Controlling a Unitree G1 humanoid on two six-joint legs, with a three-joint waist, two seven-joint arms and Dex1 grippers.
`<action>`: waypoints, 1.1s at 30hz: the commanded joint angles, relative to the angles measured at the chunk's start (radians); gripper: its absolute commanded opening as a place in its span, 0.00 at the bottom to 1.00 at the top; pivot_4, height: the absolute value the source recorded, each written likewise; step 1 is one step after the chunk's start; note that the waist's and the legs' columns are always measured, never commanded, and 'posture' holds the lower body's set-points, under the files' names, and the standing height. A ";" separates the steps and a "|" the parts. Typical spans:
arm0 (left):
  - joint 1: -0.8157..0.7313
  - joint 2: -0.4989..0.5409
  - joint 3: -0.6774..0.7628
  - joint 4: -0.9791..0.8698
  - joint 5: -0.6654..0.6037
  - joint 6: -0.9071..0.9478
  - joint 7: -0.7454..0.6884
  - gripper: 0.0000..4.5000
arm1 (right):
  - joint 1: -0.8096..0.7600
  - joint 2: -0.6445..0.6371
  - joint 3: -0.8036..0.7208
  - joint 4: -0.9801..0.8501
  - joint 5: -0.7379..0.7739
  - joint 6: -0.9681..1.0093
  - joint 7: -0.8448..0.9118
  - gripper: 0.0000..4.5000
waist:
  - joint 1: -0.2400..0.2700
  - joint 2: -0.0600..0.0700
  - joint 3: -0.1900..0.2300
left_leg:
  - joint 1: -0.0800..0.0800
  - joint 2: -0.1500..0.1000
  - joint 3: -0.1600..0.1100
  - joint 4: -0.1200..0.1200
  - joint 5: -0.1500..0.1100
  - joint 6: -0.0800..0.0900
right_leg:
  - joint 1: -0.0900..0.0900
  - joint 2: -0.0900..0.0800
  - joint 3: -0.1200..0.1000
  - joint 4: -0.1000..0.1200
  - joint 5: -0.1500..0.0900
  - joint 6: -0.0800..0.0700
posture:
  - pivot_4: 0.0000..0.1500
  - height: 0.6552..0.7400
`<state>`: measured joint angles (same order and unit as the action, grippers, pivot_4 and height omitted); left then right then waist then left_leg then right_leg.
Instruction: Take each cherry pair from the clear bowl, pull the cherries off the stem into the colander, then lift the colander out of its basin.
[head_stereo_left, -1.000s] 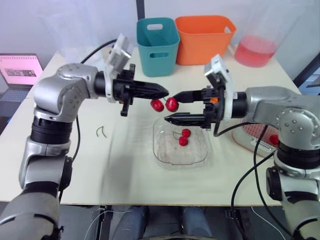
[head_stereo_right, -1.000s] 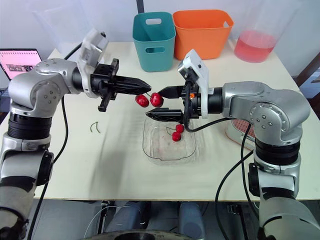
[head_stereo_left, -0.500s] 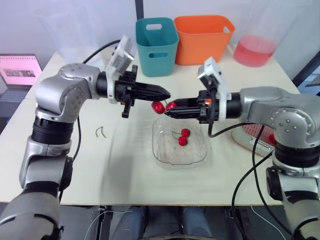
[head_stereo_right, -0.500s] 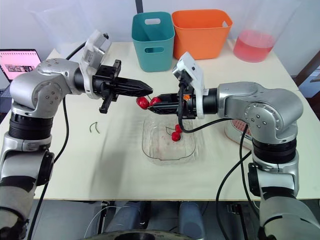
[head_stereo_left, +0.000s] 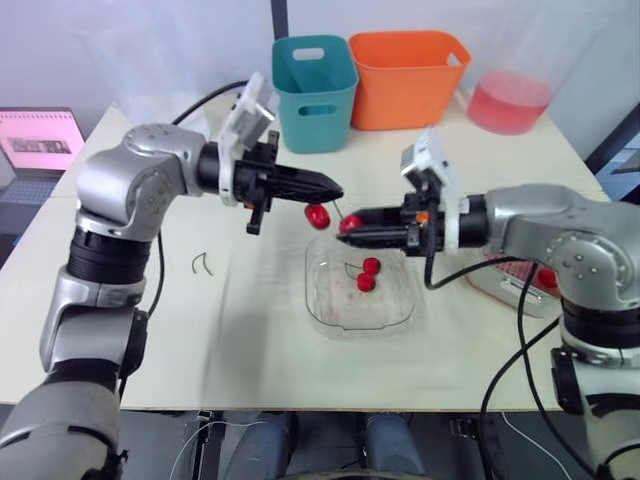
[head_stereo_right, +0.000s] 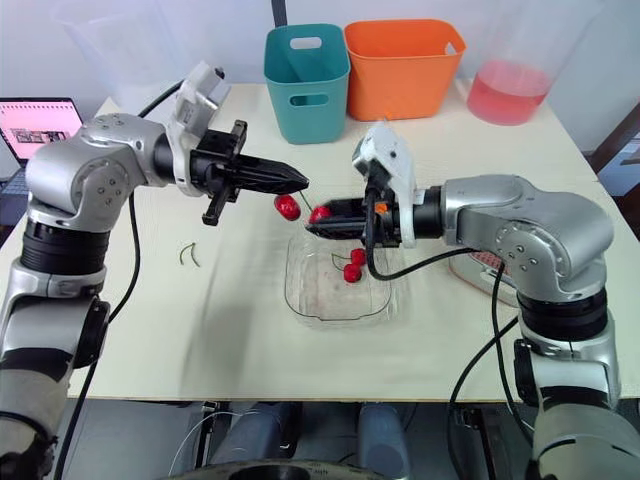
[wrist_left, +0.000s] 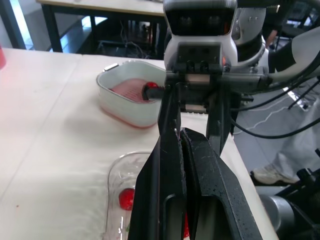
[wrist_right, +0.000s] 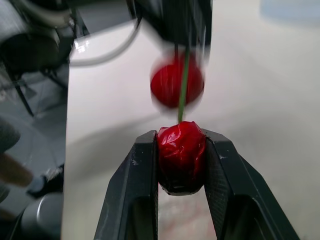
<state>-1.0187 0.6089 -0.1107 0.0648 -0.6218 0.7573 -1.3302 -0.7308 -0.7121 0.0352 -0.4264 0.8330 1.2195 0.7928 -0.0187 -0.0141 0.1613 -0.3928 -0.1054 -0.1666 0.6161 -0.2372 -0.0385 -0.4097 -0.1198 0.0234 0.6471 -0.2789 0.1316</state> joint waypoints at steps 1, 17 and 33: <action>-0.034 0.009 0.045 -0.014 -0.010 -0.020 0.001 0.00 | 0.002 -0.012 -0.012 -0.018 0.005 -0.012 0.001 0.27 | -0.002 0.000 0.000 | 0.000 0.000 0.000 0.000 0.000 0.000 | 0.000 0.000 0.000 0.000 0.000 0.000 | 1.00 1.00; 0.058 0.023 0.016 -0.048 0.041 -0.079 0.007 0.00 | 0.218 -0.321 -0.281 0.048 -0.141 -0.185 0.031 0.27 | 0.009 0.000 0.000 | 0.000 0.000 0.001 0.001 -0.001 0.001 | 0.001 0.000 0.000 -0.001 0.000 0.000 | 1.00 1.00; 0.087 -0.014 -0.002 -0.015 0.070 -0.117 0.006 0.00 | 0.471 -0.437 -0.289 0.359 -0.433 -0.487 0.074 0.48 | 0.003 0.000 0.000 | 0.000 0.001 0.008 0.003 -0.001 0.002 | 0.001 0.000 0.001 0.000 0.000 0.000 | 1.00 1.00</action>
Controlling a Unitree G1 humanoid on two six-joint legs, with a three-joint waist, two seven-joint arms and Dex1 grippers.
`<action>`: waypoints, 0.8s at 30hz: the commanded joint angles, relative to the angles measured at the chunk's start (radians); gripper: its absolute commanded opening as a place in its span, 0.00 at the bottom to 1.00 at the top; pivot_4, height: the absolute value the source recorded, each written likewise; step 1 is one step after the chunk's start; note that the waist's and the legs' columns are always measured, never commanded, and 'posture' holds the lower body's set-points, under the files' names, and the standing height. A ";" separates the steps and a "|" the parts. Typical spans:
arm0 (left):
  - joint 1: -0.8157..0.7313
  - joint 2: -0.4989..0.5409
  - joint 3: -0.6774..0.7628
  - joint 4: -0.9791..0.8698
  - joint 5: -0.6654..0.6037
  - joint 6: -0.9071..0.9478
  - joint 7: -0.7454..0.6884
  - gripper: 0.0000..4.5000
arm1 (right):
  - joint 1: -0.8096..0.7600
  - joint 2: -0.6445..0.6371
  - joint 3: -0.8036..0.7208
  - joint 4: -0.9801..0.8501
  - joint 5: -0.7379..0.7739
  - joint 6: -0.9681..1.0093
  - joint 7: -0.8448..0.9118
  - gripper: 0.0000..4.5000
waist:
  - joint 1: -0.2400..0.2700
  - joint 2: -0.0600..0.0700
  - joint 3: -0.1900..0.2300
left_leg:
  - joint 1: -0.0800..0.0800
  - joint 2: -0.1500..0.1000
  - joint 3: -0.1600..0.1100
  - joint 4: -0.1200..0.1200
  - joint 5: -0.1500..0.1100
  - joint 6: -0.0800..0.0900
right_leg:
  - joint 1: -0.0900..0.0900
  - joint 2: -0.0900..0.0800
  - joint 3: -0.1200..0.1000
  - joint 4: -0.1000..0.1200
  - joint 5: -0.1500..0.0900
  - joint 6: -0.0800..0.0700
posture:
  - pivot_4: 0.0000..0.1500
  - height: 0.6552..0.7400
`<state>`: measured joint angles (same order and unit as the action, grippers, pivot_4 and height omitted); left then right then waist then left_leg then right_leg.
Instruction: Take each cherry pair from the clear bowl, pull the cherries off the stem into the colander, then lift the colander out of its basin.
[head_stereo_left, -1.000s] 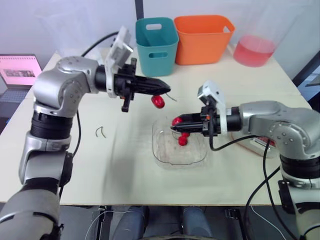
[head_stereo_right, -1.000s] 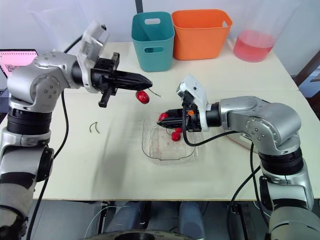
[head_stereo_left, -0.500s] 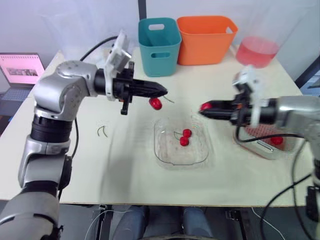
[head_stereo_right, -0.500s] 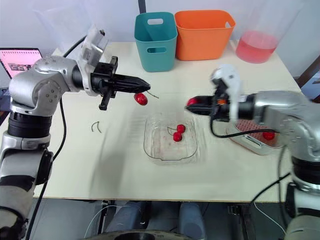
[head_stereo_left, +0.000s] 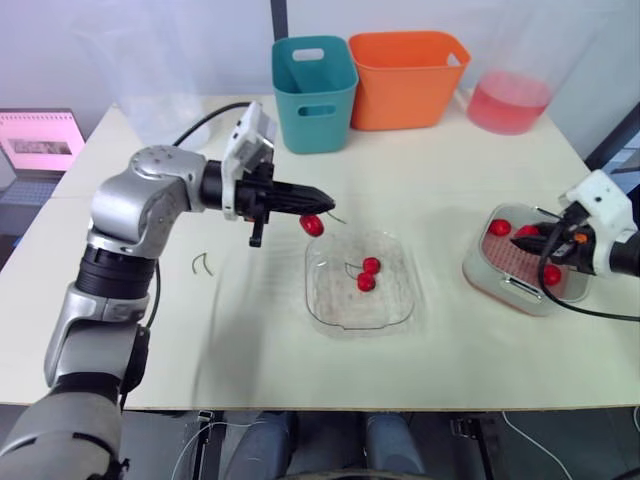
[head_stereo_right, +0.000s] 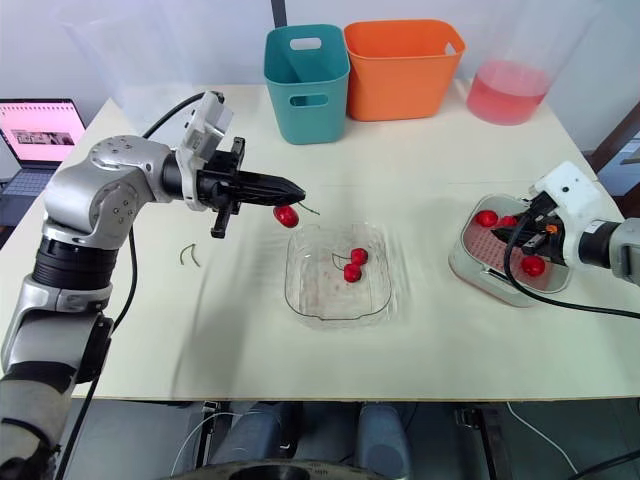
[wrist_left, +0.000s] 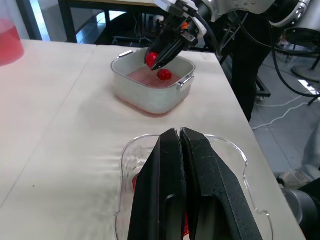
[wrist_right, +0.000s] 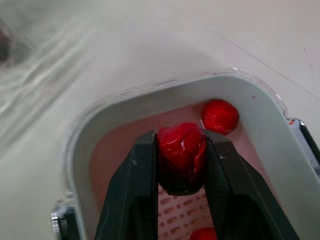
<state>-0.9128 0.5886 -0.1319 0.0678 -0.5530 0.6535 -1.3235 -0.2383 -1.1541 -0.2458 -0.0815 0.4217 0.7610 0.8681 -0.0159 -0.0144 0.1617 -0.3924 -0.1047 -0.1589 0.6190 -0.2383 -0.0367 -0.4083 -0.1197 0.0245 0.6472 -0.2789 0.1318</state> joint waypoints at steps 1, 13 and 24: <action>-0.018 0.009 0.021 -0.019 0.001 -0.013 0.000 0.00 | -0.032 0.007 -0.008 0.021 -0.025 -0.031 -0.004 0.58 | 0.001 0.000 0.000 | 0.000 0.000 0.000 0.000 0.000 0.000 | 0.000 0.000 0.000 0.000 0.000 0.000 | 1.00 1.00; -0.038 0.028 0.091 -0.016 -0.066 0.056 0.023 0.00 | -0.279 0.149 -0.058 -0.184 0.302 0.234 0.005 0.79 | -0.006 0.000 0.000 | 0.000 0.001 -0.002 0.000 0.000 0.000 | 0.000 0.000 0.000 0.000 0.000 0.000 | 1.00 1.00; -0.048 0.025 0.092 -0.043 -0.106 0.106 0.019 0.00 | -0.452 0.636 0.138 -0.356 0.565 0.412 -0.285 0.99 | 0.002 0.000 0.000 | -0.002 -0.001 -0.009 0.002 0.000 0.000 | 0.000 0.000 -0.001 0.000 0.000 0.000 | 1.00 1.00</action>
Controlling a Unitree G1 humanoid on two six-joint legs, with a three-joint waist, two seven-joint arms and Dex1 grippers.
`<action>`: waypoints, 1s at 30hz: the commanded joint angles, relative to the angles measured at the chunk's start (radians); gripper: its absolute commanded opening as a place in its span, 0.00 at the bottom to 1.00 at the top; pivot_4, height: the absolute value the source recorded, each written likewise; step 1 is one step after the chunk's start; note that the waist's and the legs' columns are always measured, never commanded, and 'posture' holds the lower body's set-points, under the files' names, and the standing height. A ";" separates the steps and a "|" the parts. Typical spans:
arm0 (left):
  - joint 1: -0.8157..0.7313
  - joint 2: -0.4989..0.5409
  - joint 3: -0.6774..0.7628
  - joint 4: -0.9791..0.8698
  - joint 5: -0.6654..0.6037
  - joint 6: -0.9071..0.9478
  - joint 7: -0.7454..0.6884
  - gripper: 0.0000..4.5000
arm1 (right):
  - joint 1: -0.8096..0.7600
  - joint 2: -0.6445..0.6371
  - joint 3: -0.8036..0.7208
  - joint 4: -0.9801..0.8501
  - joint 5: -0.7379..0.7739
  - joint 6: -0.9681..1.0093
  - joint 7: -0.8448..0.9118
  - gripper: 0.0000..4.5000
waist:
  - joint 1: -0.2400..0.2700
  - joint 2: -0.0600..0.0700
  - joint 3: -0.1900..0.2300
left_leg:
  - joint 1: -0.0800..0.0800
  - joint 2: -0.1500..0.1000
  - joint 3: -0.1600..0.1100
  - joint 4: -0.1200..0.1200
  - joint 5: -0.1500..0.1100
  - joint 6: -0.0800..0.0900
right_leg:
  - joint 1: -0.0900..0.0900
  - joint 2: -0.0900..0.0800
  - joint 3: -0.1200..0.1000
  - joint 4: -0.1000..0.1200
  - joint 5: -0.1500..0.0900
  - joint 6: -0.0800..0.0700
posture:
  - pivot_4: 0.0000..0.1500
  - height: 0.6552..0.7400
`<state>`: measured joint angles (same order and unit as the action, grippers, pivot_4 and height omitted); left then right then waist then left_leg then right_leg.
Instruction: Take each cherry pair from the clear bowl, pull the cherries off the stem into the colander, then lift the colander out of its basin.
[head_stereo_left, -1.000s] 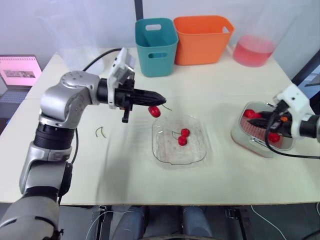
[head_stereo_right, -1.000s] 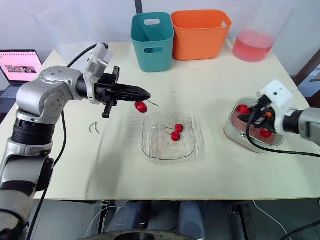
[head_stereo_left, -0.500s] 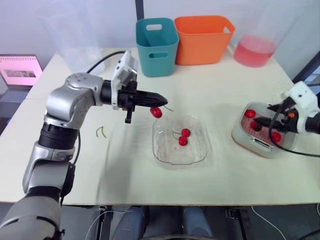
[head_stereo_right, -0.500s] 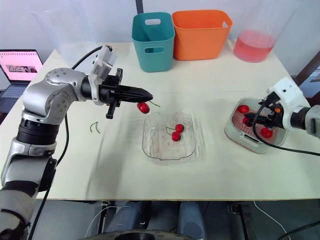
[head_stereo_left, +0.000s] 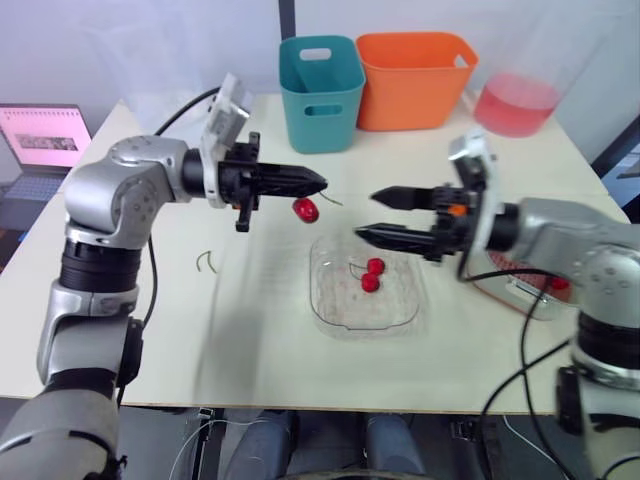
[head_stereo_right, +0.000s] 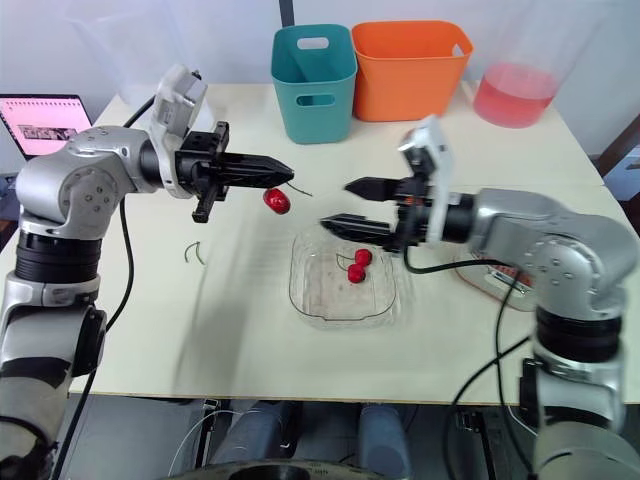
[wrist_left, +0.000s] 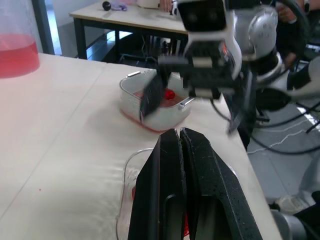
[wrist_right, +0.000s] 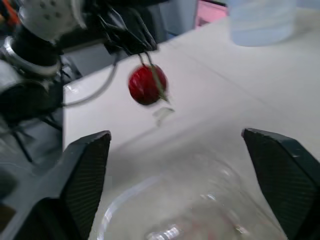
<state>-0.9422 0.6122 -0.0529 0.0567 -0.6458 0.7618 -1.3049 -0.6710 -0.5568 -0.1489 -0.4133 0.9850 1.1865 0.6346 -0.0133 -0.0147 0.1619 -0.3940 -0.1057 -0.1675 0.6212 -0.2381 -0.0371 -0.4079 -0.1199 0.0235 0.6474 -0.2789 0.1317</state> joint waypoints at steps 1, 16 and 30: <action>-0.014 0.002 0.006 -0.033 -0.006 -0.007 -0.002 0.00 | -0.018 0.049 0.073 -0.026 -0.024 -0.026 -0.055 0.99 | -0.001 0.000 0.000 | 0.000 0.000 0.000 0.000 0.000 0.000 | 0.000 0.000 0.000 0.000 0.000 0.000 | 1.00 1.00; 0.008 -0.011 -0.016 -0.063 0.008 -0.011 0.018 0.00 | -0.069 0.117 0.195 0.023 -0.120 -0.108 -0.067 0.99 | -0.007 0.000 0.000 | 0.000 0.000 0.000 0.000 0.000 0.000 | -0.001 0.001 0.000 0.001 0.000 0.000 | 1.00 1.00; 0.017 -0.023 -0.014 -0.073 0.003 -0.013 0.030 0.00 | -0.057 0.140 0.209 0.005 -0.134 -0.116 -0.071 0.38 | -0.008 0.000 0.000 | 0.000 0.000 0.000 0.000 0.000 0.000 | -0.001 0.001 0.000 0.002 0.000 0.000 | 1.00 1.00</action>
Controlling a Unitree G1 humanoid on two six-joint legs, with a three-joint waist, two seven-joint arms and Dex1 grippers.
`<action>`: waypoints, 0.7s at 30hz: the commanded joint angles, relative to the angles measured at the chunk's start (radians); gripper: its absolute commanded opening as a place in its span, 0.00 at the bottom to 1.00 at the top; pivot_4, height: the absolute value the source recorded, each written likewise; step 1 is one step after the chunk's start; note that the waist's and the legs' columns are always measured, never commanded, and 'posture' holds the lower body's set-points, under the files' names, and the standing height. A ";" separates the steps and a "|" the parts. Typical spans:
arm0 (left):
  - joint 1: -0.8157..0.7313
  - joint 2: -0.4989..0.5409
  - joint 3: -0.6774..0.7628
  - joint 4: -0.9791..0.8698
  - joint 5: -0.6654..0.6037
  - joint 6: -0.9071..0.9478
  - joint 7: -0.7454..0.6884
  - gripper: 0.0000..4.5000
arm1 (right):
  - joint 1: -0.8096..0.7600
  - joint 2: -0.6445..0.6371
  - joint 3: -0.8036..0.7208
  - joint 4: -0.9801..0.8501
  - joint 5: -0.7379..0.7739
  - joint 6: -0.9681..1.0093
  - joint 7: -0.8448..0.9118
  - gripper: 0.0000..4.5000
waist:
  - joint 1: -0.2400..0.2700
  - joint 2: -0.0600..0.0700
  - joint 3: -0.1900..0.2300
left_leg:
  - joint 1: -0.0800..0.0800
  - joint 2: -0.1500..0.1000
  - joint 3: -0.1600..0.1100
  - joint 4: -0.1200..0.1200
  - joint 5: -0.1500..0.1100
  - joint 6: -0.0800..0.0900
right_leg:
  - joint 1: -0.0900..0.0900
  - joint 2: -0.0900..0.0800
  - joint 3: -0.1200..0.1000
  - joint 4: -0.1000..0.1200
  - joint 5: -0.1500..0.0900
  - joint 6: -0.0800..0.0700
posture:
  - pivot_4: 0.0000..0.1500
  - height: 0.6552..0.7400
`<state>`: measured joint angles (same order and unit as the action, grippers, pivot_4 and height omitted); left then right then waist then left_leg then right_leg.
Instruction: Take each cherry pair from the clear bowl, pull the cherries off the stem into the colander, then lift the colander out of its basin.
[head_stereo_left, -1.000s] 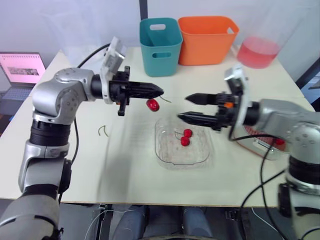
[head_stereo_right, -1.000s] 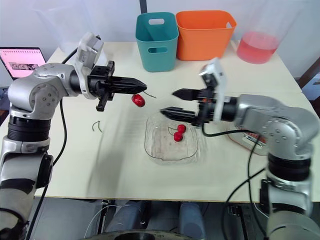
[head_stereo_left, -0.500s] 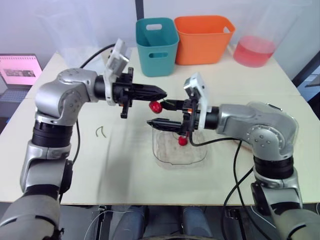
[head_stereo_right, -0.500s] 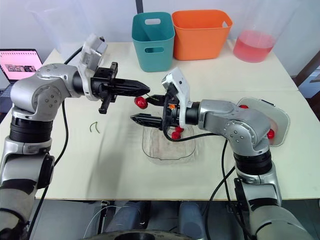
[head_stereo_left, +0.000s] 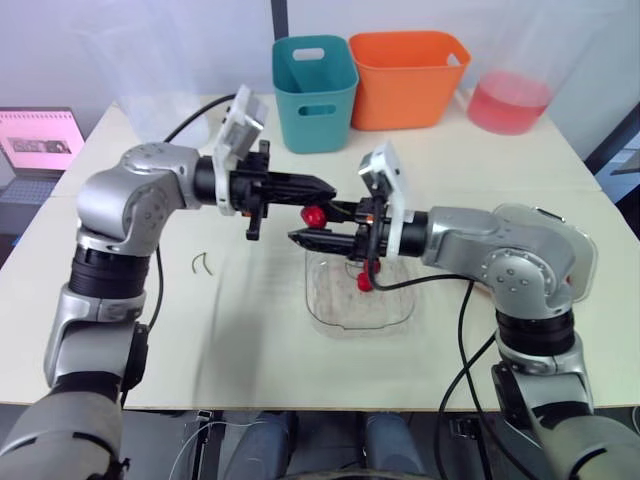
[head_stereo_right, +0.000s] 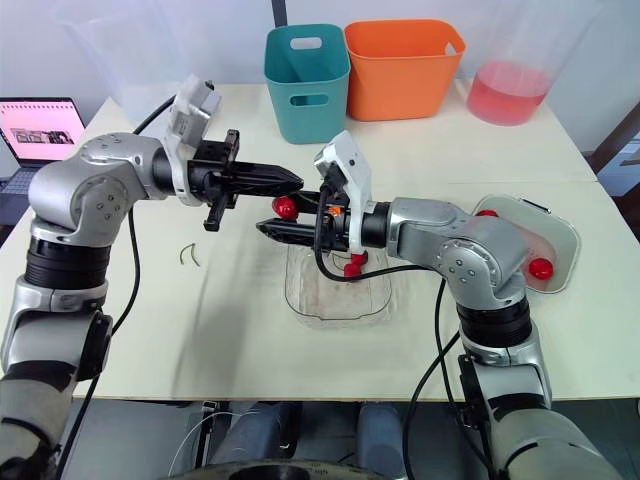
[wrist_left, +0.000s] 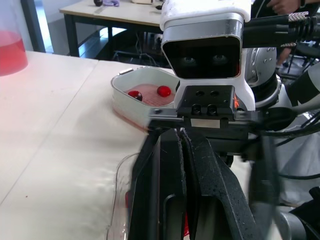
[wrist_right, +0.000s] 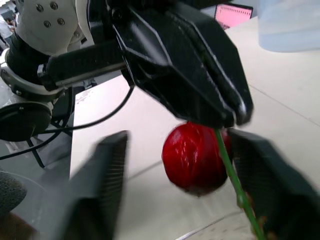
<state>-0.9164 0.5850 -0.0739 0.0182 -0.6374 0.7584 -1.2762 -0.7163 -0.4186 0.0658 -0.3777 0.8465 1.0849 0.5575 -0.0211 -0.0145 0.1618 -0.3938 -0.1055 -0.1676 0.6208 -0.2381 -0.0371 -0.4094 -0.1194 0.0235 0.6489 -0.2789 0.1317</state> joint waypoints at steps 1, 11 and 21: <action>-0.009 0.004 0.008 -0.036 -0.006 -0.009 0.002 0.00 | -0.010 0.001 -0.004 -0.032 0.004 -0.013 0.007 0.24 | 0.000 0.000 0.000 | 0.000 0.000 0.000 0.000 0.000 0.000 | 0.000 0.000 0.000 0.000 0.000 0.000 | 1.00 1.00; -0.039 0.004 0.036 -0.001 -0.002 -0.027 0.009 0.00 | 0.059 -0.037 0.043 -0.036 -0.045 -0.030 0.038 0.16 | 0.000 0.000 0.000 | 0.000 0.000 0.000 0.000 0.000 0.000 | 0.000 0.000 0.000 0.000 0.000 0.000 | 1.00 1.00; -0.053 0.009 0.043 0.014 -0.001 -0.035 0.012 0.00 | 0.088 -0.064 0.060 -0.049 -0.083 -0.046 0.066 0.16 | 0.000 0.000 0.000 | 0.000 0.000 0.000 0.000 0.000 0.000 | 0.000 0.000 0.000 0.000 0.000 0.000 | 1.00 1.00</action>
<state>-0.9582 0.5835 -0.0572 0.0463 -0.6323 0.7362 -1.2633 -0.6188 -0.4832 0.1471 -0.3901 0.7586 1.0613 0.6144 -0.0211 -0.0145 0.1617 -0.3938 -0.1055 -0.1673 0.6209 -0.2382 -0.0371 -0.4093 -0.1193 0.0236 0.6488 -0.2789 0.1317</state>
